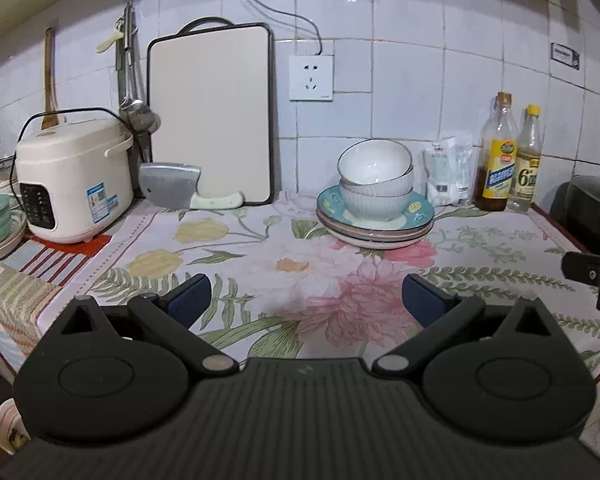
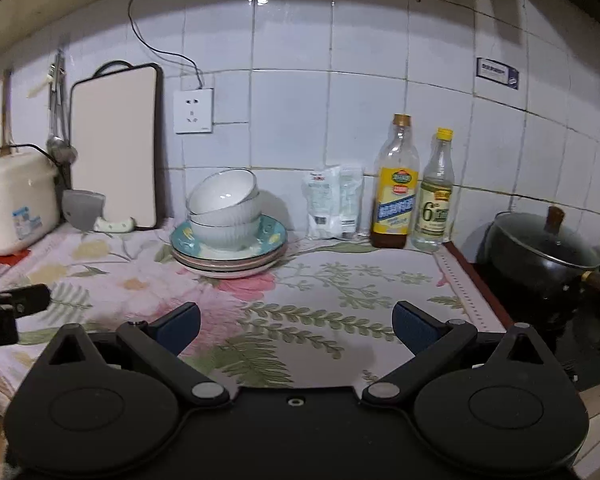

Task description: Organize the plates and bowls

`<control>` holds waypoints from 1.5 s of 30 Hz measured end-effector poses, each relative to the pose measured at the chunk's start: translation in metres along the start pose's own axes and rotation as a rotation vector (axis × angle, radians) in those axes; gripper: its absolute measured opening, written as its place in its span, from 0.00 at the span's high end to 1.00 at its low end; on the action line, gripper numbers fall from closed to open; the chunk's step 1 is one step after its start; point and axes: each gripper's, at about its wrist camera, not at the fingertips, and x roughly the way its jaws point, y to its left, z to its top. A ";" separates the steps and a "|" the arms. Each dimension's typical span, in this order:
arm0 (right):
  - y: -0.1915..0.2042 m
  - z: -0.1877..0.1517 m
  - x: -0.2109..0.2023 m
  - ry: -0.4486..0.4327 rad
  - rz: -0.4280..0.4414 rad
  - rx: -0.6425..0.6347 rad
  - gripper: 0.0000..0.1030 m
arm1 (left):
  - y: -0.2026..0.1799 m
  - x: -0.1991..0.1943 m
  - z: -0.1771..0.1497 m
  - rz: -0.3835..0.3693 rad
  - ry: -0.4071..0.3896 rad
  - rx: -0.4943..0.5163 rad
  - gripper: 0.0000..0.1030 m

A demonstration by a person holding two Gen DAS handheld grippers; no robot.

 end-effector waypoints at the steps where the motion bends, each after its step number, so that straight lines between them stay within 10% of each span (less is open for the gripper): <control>1: -0.001 0.000 0.001 0.004 -0.001 0.003 0.00 | 0.000 0.000 0.000 0.003 -0.001 0.004 0.00; 22: 0.023 -0.014 -0.027 -0.147 -0.082 -0.097 0.00 | -0.006 -0.016 -0.006 0.010 -0.027 0.028 0.00; 45: 0.025 -0.016 -0.023 -0.103 -0.076 -0.085 0.00 | -0.002 -0.017 -0.010 0.022 -0.033 0.032 0.00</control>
